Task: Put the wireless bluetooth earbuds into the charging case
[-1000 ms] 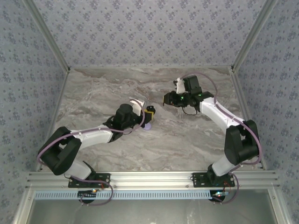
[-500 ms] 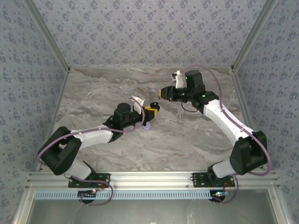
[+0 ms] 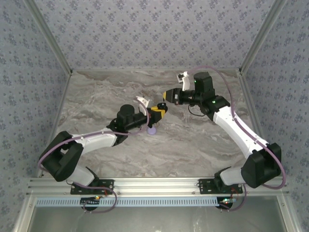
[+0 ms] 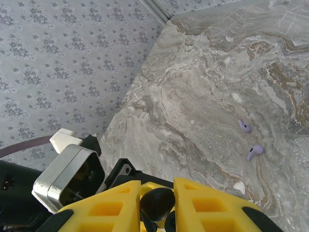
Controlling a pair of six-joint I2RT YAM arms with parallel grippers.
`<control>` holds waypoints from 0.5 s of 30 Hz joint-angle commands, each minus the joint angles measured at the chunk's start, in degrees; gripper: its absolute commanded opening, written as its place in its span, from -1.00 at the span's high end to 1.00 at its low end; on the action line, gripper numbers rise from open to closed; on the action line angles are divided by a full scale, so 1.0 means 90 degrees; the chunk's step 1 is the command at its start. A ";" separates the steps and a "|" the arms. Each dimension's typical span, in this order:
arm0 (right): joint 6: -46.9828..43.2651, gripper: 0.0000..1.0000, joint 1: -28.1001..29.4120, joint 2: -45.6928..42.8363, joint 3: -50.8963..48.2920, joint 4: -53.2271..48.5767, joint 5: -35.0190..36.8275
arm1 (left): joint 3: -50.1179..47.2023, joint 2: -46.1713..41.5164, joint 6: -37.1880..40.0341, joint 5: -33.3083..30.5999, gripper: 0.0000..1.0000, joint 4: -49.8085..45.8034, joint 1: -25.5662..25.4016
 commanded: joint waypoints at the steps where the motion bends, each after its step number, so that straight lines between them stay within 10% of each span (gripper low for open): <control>1: -0.0146 0.51 0.0044 -0.0227 0.0010 0.0193 -0.0136 | 0.0252 -0.0224 -0.0114 0.0212 0.79 0.0363 -0.0046; 15: -0.0361 0.50 0.0129 -0.0322 -0.0200 0.0133 -0.0136 | 0.0342 -0.0426 -0.0262 0.0271 0.78 0.0398 -0.0044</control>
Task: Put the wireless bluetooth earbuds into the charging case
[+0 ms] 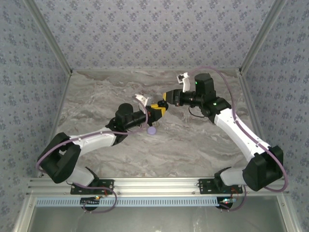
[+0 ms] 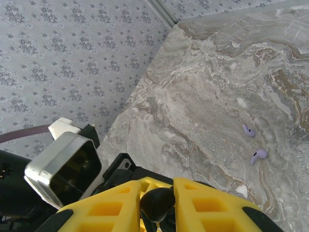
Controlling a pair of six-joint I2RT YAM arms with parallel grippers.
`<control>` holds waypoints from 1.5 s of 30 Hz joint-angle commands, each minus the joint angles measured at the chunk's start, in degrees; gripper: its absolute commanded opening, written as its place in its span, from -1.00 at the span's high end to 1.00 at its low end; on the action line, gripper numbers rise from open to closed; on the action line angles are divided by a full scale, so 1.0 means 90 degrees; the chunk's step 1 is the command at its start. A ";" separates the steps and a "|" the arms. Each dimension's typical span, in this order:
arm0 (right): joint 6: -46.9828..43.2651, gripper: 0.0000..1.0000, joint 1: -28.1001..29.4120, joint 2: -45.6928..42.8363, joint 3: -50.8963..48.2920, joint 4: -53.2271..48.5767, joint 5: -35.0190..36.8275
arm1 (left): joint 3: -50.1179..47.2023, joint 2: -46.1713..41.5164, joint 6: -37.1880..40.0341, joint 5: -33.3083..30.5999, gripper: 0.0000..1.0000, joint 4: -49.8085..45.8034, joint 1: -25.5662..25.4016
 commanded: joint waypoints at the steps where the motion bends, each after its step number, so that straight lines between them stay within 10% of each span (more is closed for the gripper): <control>1: -0.0203 0.50 0.0079 -0.0125 -0.0024 -0.0015 -0.0093 | 0.0250 -0.0265 -0.0089 0.0201 0.78 0.0298 -0.0045; 45: -0.1107 0.43 0.0392 -0.0149 0.0319 -0.0933 0.0221 | 0.0296 -0.0504 -0.0006 0.0201 0.78 0.0078 -0.0040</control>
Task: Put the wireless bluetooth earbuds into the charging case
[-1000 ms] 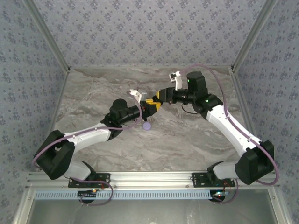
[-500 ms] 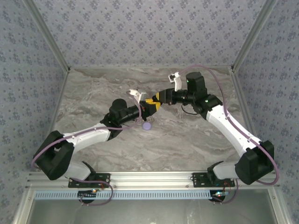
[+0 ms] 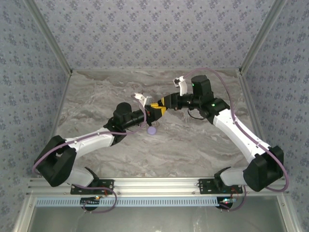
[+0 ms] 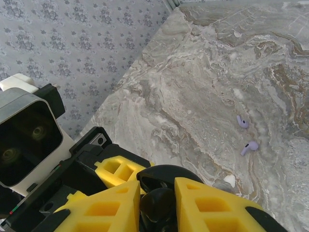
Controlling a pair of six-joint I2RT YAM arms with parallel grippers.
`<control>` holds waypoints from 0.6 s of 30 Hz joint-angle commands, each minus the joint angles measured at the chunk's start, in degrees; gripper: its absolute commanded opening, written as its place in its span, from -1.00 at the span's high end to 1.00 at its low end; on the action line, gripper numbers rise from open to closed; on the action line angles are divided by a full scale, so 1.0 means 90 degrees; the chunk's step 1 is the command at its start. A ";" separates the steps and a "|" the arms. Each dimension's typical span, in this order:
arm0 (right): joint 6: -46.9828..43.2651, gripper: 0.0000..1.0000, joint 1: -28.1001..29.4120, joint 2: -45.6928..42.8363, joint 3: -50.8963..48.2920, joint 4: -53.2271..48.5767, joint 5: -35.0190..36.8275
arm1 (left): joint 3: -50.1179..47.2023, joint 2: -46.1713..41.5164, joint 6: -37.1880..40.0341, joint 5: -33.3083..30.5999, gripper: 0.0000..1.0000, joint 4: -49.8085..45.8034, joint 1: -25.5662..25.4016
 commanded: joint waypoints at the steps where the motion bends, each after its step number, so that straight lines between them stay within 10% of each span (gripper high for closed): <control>1: -0.0231 0.43 0.0111 -0.0118 0.0227 -0.0379 0.0010 | 0.0211 -0.0210 0.0030 0.0041 0.78 0.0261 -0.0015; 18: -0.0415 0.20 0.0210 -0.0148 0.0371 -0.0656 0.0203 | 0.0205 -0.0245 0.0201 0.0051 0.78 -0.0022 -0.0016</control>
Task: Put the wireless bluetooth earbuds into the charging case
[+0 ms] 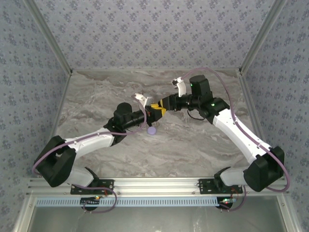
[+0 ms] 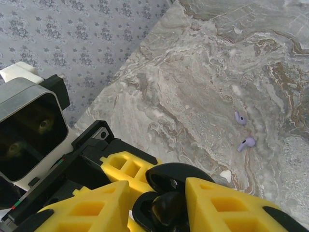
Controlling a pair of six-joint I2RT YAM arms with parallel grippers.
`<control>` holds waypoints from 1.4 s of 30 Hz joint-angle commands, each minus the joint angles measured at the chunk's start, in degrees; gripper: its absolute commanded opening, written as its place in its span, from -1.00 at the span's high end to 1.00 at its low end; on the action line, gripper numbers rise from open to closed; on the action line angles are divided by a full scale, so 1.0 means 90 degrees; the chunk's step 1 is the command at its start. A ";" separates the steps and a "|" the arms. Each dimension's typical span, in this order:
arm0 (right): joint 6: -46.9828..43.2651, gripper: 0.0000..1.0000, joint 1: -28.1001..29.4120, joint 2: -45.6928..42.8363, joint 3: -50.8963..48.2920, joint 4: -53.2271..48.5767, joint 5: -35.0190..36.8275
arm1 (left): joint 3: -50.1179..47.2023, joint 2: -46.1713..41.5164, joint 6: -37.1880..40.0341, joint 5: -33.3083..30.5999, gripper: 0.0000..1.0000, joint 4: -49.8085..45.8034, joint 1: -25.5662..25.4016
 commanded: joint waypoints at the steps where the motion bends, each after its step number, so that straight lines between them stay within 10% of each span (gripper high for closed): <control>1: -0.0171 0.17 0.0076 -0.0142 0.0244 -0.0351 0.0069 | 0.0202 -0.0237 0.0146 0.0068 0.78 0.0070 -0.0004; 42: -0.0373 0.07 -0.0300 -0.0235 0.0273 -0.0917 0.0897 | 0.0216 -0.0822 0.1465 0.0355 0.78 -0.1446 -0.0004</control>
